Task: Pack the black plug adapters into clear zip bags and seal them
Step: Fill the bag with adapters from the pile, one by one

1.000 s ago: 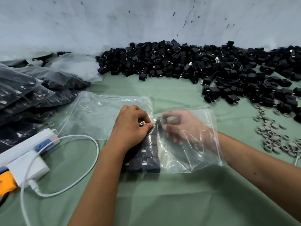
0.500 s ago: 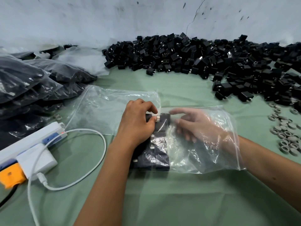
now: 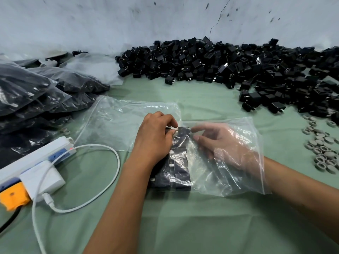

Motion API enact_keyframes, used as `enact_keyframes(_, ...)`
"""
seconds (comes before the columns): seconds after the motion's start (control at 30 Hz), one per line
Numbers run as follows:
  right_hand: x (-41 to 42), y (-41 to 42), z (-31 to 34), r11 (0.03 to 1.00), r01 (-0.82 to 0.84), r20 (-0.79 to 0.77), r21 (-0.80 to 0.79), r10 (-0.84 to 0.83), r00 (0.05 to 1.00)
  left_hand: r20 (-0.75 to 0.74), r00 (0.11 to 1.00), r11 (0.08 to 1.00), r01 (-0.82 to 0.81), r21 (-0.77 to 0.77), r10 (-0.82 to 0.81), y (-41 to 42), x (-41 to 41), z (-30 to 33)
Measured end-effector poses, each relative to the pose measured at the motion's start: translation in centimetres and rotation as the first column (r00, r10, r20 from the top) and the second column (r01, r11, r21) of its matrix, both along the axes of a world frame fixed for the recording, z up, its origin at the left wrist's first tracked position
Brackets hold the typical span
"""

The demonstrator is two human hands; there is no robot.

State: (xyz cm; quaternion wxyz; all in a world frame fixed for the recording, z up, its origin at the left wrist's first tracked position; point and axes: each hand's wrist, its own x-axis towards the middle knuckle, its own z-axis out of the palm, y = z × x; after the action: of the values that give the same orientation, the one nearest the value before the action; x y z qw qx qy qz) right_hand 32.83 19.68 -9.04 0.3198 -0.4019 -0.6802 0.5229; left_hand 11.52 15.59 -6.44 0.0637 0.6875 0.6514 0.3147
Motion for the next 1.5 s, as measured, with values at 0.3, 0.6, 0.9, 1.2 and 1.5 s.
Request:
enact_keyframes(0.3, -0.1, -1.0, -0.1, 0.999, 0.034, -0.054, -0.040, -0.036, 0.998, -0.010, 1.000, 1.000, -0.008, 0.009, 0.008, 0.2, 0.0, -0.1)
enact_keyframes(0.6, -0.4, -0.9, -0.1, 0.997, 0.054, -0.081, -0.053, -0.058, 0.995, -0.018, 1.000, 1.000, -0.013, -0.019, 0.012, 0.2, 0.2, 0.0)
enact_keyframes(0.9, -0.5, -0.9, 0.2, 0.994, 0.058, -0.035, -0.094, -0.062, 0.997, -0.098, 0.995, 0.997, -0.040, -0.061, 0.034, 0.1, 0.4, 0.4)
enact_keyframes(1.2, -0.5, -1.5, 1.0, 0.996, -0.071, -0.143, -0.056, 0.062, 0.988, -0.239, 0.962, 0.956, 0.062, -0.288, -0.134, -1.3, 3.8, -0.2)
enact_keyframes(1.5, 7.4, 2.2, 4.1, 0.911, -0.326, 0.163, -0.253, 0.372, 0.914, -0.384, 0.916, 0.955, -0.004, -0.296, -0.115, -1.4, 4.5, -1.7)
